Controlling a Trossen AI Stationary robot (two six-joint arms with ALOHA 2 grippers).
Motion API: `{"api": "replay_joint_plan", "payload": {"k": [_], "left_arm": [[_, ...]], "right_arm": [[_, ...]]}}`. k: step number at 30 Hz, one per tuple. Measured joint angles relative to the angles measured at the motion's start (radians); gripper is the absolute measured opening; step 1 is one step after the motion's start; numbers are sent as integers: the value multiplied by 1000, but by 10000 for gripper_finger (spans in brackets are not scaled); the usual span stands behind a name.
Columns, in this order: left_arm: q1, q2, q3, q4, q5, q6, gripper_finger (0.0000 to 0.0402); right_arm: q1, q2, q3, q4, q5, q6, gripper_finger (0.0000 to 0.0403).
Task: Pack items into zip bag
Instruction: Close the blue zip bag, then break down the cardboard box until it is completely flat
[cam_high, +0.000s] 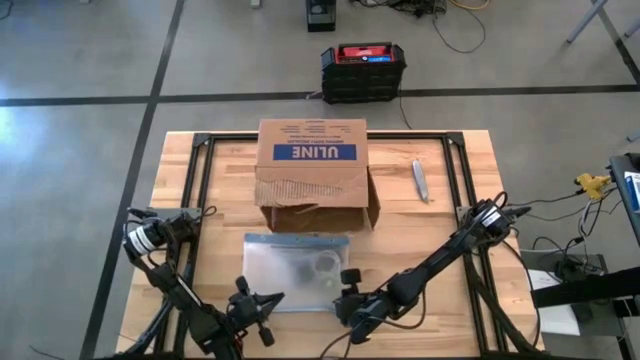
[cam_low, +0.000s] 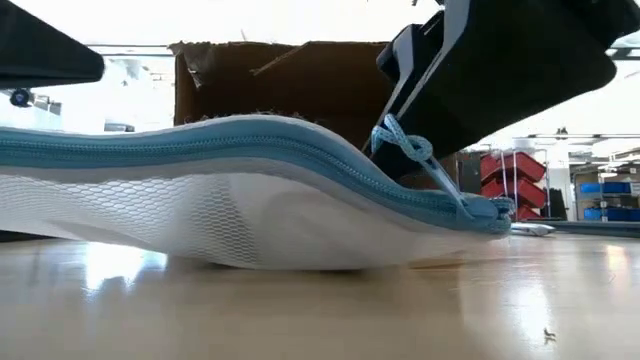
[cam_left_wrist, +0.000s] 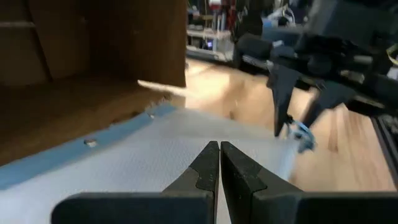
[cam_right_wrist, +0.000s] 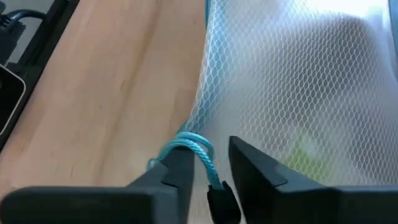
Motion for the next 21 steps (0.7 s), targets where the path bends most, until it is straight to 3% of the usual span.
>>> {"api": "replay_joint_plan", "payload": {"k": [2,7,9,17,21], "left_arm": [[14,0,-16,44,-70,0,0],[86,4,-19,74,-80,14,0],[119,16,-20,87,-75,16,0],[229,27,-40,56,199,211,0],[246,27,-83,57,294,259,0]], "right_arm": [[-8,0,7,2,11,1,130],[-29,0,11,37,42,52,181],[-33,-2,30,-24,36,52,192],[-37,-63,164,-525,63,88,193],[-37,-116,161,-811,170,197,184]]}}
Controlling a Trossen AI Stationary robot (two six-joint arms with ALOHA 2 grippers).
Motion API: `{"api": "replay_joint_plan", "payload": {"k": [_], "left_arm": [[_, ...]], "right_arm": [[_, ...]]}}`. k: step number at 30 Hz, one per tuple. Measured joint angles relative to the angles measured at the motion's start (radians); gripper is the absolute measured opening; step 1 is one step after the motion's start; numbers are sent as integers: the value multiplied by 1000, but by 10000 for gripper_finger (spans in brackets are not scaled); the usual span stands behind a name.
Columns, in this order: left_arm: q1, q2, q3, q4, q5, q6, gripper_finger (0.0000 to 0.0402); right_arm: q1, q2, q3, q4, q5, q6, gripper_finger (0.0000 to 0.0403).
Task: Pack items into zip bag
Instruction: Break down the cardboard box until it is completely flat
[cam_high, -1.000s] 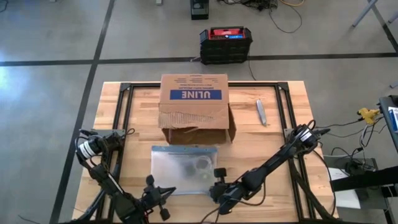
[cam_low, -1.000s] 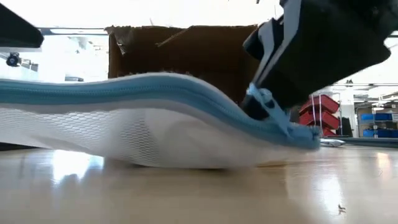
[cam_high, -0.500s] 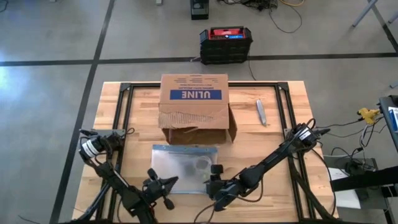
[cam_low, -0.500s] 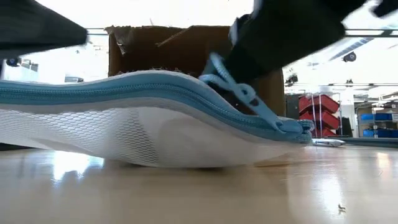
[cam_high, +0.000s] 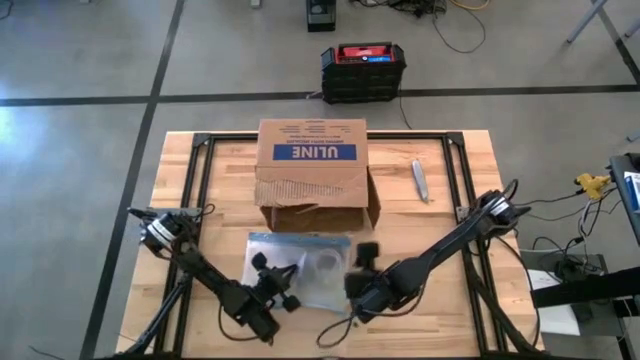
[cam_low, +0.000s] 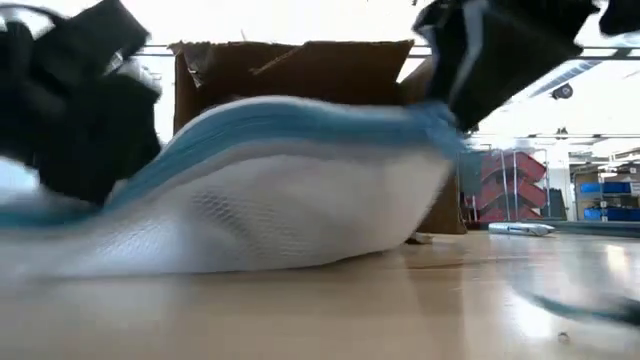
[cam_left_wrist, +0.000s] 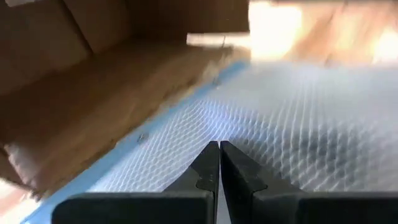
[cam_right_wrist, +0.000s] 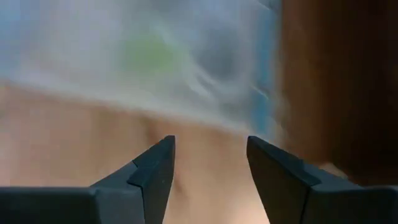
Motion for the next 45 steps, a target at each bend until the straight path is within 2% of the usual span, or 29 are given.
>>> {"api": "replay_joint_plan", "payload": {"k": [4,7,10,14,17,20,23,28,33,37,39,42,45], "left_arm": [[0,0,-55,7,17,-55,0],[0,-3,-105,7,90,-127,0],[0,-10,-153,8,190,-169,0],[-15,-22,-176,-19,189,-209,0],[-28,-46,-179,-55,191,-177,0],[-32,-78,-183,-54,188,-98,0],[-27,-98,-186,-63,137,-36,0],[-2,-107,-187,-31,-65,-15,0],[26,-108,-185,-19,-76,22,0],[36,-108,-185,-16,-49,55,0],[36,-108,-185,-16,-47,57,0],[36,-108,-184,-12,-40,63,0],[36,-108,-182,-6,-24,63,0]], "right_arm": [[-1,-62,-33,-326,86,313,177],[3,-117,-115,-465,99,544,173],[6,-192,-236,-467,89,674,169],[-52,-306,-409,-451,77,833,161],[-158,-416,-535,-448,81,971,152],[-320,-532,-627,-402,100,1023,140],[-500,-629,-684,-296,100,933,127],[-799,-697,-731,-49,22,575,111],[-1039,-668,-745,105,-124,350,96],[-1153,-620,-746,116,-144,286,92],[-1189,-594,-753,148,-205,256,95],[-1208,-559,-763,218,-280,196,111],[-1221,-528,-764,249,-290,171,138]]}}
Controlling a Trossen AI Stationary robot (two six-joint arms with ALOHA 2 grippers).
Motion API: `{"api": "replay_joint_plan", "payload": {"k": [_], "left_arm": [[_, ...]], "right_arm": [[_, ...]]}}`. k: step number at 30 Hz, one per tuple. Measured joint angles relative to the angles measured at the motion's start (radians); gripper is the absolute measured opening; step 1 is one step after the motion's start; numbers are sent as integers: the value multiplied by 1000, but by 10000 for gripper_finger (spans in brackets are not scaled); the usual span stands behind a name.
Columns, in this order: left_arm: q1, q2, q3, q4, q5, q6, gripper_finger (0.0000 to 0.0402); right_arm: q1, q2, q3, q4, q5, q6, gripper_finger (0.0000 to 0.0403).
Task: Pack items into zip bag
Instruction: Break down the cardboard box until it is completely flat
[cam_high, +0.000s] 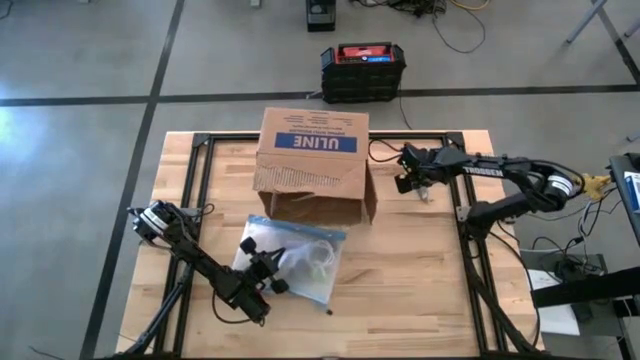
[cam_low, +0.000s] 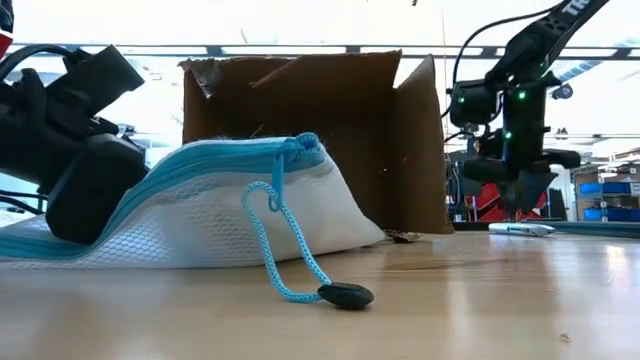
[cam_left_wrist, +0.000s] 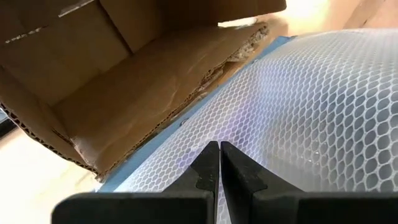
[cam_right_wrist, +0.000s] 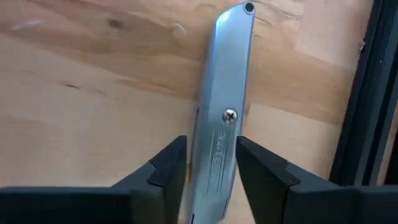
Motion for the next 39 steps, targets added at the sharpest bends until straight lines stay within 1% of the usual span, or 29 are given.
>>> {"api": "replay_joint_plan", "payload": {"k": [2,5,9,10,12,15,19,21,23,25,28,30,32,34,36,39], "left_arm": [[0,0,1,12,21,0,0],[-1,2,1,47,22,1,0],[-2,7,1,104,23,2,0],[-2,9,1,116,22,3,0],[-2,9,1,140,23,11,0],[-4,9,3,177,48,35,0],[-18,9,35,180,72,66,0],[-33,1,61,179,67,108,0],[-50,-10,98,180,38,177,0],[-64,-18,137,179,4,257,0],[-76,-24,183,172,-56,348,0],[-78,-28,202,171,-93,374,0],[-77,-41,205,168,-106,369,0],[-77,-66,199,163,-105,334,0],[-77,-103,186,153,-105,306,0],[-77,-147,174,155,-103,275,0]], "right_arm": [[-11,18,-1,15,1,-8,160],[-39,45,-1,14,0,-20,194],[-86,72,-8,36,-6,-59,223],[-98,78,-12,58,-21,-67,226],[-119,90,-26,114,-81,-95,227],[-142,116,-46,178,-180,-107,213],[-133,143,-52,187,-181,-99,175],[-122,143,-55,189,-186,-81,151],[-102,136,-58,187,-179,-78,126],[-77,126,-59,185,-172,-79,109],[-33,100,-61,170,-169,-88,109],[14,70,-61,139,-131,-77,109],[77,25,-65,79,-103,-50,109],[163,-45,-70,24,-76,-8,109],[264,-123,-65,29,-24,48,109],[469,-243,-65,-1,87,155,109]]}}
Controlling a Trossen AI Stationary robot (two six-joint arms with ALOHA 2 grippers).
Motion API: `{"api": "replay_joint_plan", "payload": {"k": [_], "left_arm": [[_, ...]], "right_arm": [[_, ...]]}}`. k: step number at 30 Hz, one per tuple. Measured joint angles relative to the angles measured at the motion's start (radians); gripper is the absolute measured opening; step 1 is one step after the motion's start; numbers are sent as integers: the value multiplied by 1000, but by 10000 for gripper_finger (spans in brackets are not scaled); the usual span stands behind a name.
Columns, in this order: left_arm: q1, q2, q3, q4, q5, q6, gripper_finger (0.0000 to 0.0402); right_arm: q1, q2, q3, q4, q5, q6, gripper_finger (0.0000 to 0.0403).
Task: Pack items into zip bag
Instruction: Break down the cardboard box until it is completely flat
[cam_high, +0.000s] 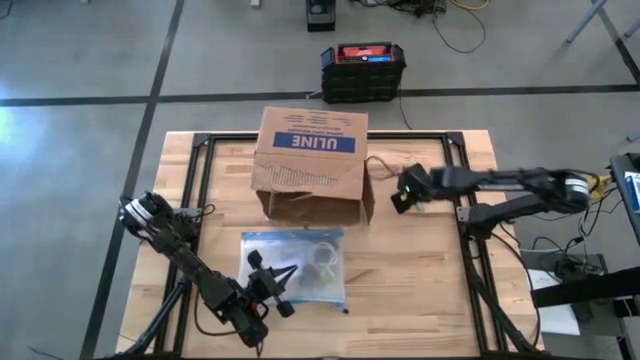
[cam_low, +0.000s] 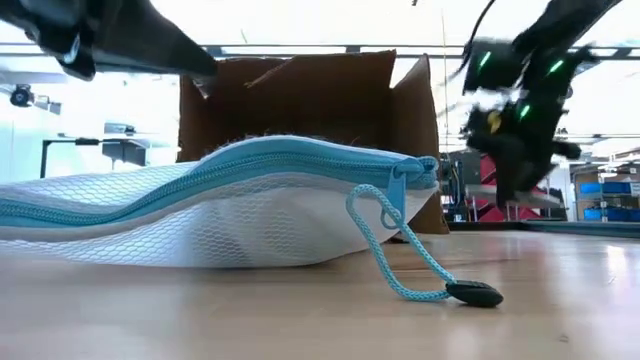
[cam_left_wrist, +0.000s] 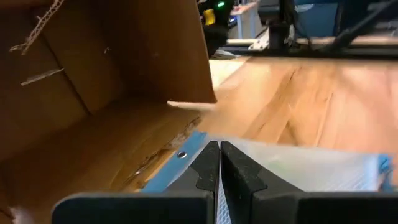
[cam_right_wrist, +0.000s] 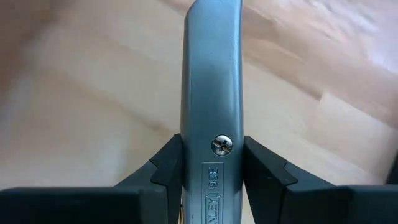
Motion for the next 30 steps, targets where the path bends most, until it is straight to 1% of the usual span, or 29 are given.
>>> {"api": "replay_joint_plan", "payload": {"k": [3,7,9,11,12,14,16,17,20,22,24,26,28,30], "left_arm": [[9,-28,-2,33,-15,-22,0],[41,-25,-2,80,-16,-23,7],[57,-17,-2,108,-16,-23,20],[80,-1,-2,146,-16,-17,39],[92,7,-2,170,-16,-2,50],[115,22,-2,251,-14,46,78],[139,39,-2,373,-14,120,108],[153,50,-2,436,-10,166,124],[193,90,-2,593,11,296,169],[212,119,-2,635,17,348,194],[221,153,-2,660,21,375,215],[217,183,-2,683,26,382,229],[207,210,4,695,31,405,237],[195,243,20,718,43,469,241]], "right_arm": [[232,-94,1,9,145,121,109],[575,-125,1,9,389,322,109],[728,-102,1,18,510,403,109],[861,-62,1,68,645,440,109],[916,-34,1,115,714,436,109],[989,31,1,252,836,372,109],[1016,93,1,443,940,227,109],[1013,125,2,555,972,132,109],[976,223,2,954,991,-170,109],[950,296,4,1250,990,-372,109],[932,374,5,1525,986,-577,109],[915,459,5,1764,975,-730,109],[896,541,5,1955,897,-805,109],[873,625,16,2080,818,-826,109]]}}
